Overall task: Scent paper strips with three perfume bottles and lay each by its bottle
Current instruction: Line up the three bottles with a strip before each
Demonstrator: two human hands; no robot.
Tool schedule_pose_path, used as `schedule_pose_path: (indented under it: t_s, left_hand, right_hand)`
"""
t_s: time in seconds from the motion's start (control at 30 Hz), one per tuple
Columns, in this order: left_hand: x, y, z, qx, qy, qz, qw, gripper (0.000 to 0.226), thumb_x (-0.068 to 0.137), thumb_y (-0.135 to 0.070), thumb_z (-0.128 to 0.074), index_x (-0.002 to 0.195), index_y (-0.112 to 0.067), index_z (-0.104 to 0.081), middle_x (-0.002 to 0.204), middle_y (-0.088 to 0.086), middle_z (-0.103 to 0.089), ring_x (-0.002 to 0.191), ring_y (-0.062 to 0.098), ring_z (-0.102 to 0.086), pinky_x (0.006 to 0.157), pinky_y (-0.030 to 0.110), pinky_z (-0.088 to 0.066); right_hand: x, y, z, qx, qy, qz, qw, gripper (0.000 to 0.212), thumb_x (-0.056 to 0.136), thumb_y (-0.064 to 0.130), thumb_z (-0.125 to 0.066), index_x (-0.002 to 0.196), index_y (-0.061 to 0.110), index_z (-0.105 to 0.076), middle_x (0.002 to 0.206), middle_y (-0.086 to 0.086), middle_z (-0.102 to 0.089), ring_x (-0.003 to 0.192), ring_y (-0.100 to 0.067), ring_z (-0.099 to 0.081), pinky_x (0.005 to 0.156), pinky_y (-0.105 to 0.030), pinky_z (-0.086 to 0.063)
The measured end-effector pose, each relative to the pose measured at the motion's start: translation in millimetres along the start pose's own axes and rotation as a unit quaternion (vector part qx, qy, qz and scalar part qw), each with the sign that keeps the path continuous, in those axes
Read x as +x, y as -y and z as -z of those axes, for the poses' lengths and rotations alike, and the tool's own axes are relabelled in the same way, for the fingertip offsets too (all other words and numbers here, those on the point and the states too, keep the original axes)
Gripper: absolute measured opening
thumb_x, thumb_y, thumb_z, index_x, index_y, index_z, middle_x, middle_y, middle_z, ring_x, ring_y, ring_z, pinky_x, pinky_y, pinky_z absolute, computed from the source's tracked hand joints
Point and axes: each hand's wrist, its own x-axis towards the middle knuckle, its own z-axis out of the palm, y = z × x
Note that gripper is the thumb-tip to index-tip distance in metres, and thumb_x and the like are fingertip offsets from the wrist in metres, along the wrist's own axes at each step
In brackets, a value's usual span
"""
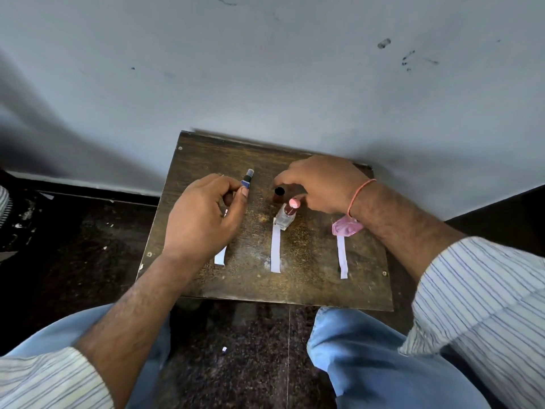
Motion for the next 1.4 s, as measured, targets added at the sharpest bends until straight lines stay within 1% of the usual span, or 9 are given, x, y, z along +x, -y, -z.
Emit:
schedule_pose_path:
  t_s: [0.27,0.43,0.53,0.7,0.8,0.97,1.07,1.2,1.4]
  left_hand:
    - [1,1,1,0.006,0.000,0.003,1.000,0.014,0.103,-0.032,-0.066,0.095,-0.025,-0.074,0.079,-0.010,-0.062,0.074,0.007,-0.055,0.059,0.026,-0.041]
    - [0,2,-3,0.008,0.004,0.004,1.000,0.012,0.103,-0.031,-0.067,0.095,-0.026,-0.074,0.077,-0.011,-0.059,0.072,0.005,-0.054,0.059,0.024,-0.038]
    - [1,0,-6,0.009,0.004,0.006,1.000,0.012,0.103,-0.031,-0.067,0.095,-0.026,-0.075,0.076,-0.012,-0.058,0.072,0.002,-0.053,0.059,0.020,-0.035]
    - [2,-2,-10,0.005,0.006,0.003,1.000,0.011,0.103,-0.031,-0.067,0.097,-0.026,-0.075,0.078,-0.012,-0.060,0.072,-0.001,-0.054,0.060,0.019,-0.034]
    - [2,-3,-11,0.005,0.010,0.000,1.000,0.012,0.103,-0.032,-0.067,0.099,-0.025,-0.076,0.079,-0.014,-0.059,0.072,-0.001,-0.054,0.060,0.017,-0.035]
    - [3,-4,-13,0.004,0.014,0.000,1.000,0.011,0.103,-0.031,-0.067,0.100,-0.024,-0.076,0.079,-0.015,-0.059,0.073,-0.001,-0.055,0.061,0.018,-0.036]
    - [2,-4,-13,-0.002,0.016,-0.001,1.000,0.012,0.103,-0.031,-0.067,0.101,-0.024,-0.076,0.080,-0.014,-0.060,0.074,0.001,-0.055,0.062,0.023,-0.038]
    - [2,-6,-12,-0.010,0.003,0.010,1.000,0.014,0.103,-0.031,-0.066,0.102,-0.022,-0.077,0.079,-0.013,-0.059,0.072,0.005,-0.055,0.061,0.021,-0.039]
    - [5,-4,-8,-0.003,-0.024,0.040,0.999,0.014,0.104,-0.028,-0.064,0.101,-0.023,-0.077,0.082,-0.016,-0.062,0.070,0.002,-0.055,0.060,0.021,-0.041]
  right_hand:
    - [13,6,-15,-0.011,0.002,0.023,1.000,0.058,0.093,0.011,-0.070,0.141,0.045,-0.064,0.129,0.006,-0.076,0.114,-0.030,-0.071,0.085,-0.044,-0.060]
    - [15,-1,-17,-0.005,0.011,-0.001,1.000,0.053,0.092,0.008,-0.074,0.140,0.031,-0.067,0.119,-0.001,-0.077,0.108,-0.032,-0.070,0.076,-0.034,-0.044]
    - [16,-4,-18,0.012,0.017,-0.002,1.000,0.050,0.092,0.011,-0.076,0.138,0.029,-0.067,0.115,-0.002,-0.076,0.105,-0.030,-0.069,0.076,-0.033,-0.042]
    - [23,-10,-24,0.043,0.013,-0.008,0.999,0.049,0.087,0.014,-0.083,0.132,0.026,-0.067,0.108,-0.003,-0.077,0.100,-0.028,-0.071,0.078,-0.034,-0.053]
    - [21,-14,-19,0.107,0.011,-0.044,0.993,0.048,0.087,0.016,-0.086,0.131,0.029,-0.070,0.114,0.005,-0.077,0.103,-0.020,-0.071,0.091,-0.035,-0.058]
    - [-9,-31,12,0.196,-0.089,-0.123,0.969,0.034,0.082,0.017,-0.087,0.113,0.028,-0.078,0.100,0.011,-0.074,0.096,-0.011,-0.072,0.090,-0.027,-0.058]
    - [-38,-44,25,0.241,-0.128,-0.162,0.948,0.033,0.080,0.018,-0.091,0.107,0.032,-0.079,0.092,0.023,-0.072,0.089,-0.001,-0.073,0.082,-0.011,-0.054]
    - [-80,-55,26,0.296,-0.155,-0.204,0.920,0.030,0.080,0.018,-0.093,0.103,0.033,-0.080,0.091,0.020,-0.077,0.076,0.014,-0.070,0.069,0.004,-0.045]
    - [-130,-50,10,0.301,-0.184,-0.240,0.904,0.027,0.090,0.028,-0.087,0.113,0.040,-0.080,0.101,0.023,-0.075,0.091,0.016,-0.069,0.078,0.001,-0.045]
